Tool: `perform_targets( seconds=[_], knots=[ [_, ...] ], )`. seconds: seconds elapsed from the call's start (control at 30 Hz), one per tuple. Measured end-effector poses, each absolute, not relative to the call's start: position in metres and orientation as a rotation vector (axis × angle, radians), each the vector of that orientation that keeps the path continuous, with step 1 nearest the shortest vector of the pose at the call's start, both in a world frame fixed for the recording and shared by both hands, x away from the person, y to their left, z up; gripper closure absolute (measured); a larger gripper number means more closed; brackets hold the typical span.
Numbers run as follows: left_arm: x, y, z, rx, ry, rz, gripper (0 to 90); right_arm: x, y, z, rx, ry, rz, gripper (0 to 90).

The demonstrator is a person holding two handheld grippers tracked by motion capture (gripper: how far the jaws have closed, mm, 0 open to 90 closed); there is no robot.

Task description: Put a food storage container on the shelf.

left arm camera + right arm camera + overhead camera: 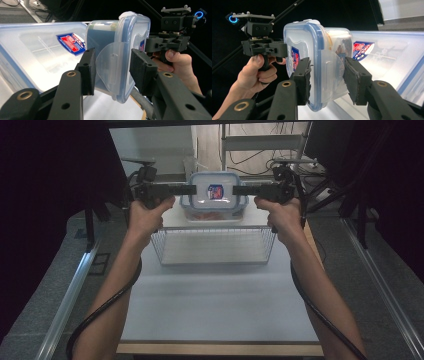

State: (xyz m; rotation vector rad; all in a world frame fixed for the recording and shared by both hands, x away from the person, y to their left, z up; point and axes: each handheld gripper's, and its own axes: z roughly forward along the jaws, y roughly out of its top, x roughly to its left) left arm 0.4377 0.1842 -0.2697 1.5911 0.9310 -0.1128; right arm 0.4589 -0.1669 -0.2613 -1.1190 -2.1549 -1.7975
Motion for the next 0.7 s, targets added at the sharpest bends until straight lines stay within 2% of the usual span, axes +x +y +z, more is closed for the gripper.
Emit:
perform_targets(
  seconds=[0.3, 0.7],
  knots=[
    [0.455, 0.183, -0.276, 1.578, 0.955, -0.131, 57.4, 0.478, -0.168, -0.265, -1.151, -2.123, -1.793, 57.7],
    [0.461, 0.185, -0.281, 1.563, 1.001, -0.151, 57.2, 0.489, -0.165, -0.272, -1.17, -2.085, -1.772, 57.5]
  ],
)
